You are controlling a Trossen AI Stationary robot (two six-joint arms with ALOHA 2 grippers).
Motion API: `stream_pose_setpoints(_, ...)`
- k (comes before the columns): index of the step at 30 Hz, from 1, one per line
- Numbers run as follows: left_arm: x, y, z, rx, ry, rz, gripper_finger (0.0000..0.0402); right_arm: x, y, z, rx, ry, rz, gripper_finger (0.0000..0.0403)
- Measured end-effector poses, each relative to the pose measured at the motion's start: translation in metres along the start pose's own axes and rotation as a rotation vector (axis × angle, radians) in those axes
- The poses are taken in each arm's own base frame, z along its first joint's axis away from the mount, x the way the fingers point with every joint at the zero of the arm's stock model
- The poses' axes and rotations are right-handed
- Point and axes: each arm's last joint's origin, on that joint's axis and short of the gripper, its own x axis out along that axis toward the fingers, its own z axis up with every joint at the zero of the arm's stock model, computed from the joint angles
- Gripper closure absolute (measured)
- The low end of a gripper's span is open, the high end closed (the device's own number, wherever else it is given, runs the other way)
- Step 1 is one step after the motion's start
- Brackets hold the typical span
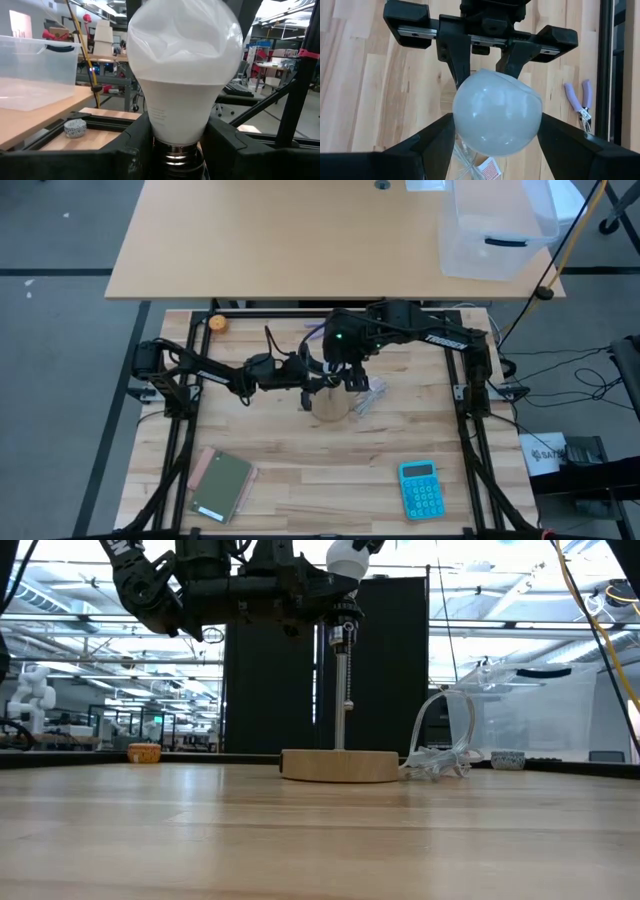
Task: Screw lightbulb
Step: Insert the light bulb on the brown lamp
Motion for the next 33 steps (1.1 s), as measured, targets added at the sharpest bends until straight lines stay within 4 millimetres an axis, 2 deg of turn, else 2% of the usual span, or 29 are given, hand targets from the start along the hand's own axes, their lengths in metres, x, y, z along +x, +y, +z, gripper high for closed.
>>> stream_pose_setpoints(9,0.0001,-0.0003,-0.0005,-0.001,0.005,-0.010,0.0230,0.0099,-0.0005,0.0061,0.007,-0.023,0.021,0.0144)
stream_pose_setpoints(33,0.0004,0.0000,-0.0012,-0.001,0.009,-0.009,0.0223,0.0093,0.0040,-0.0034,0.092,0.081,0.030,0.0145)
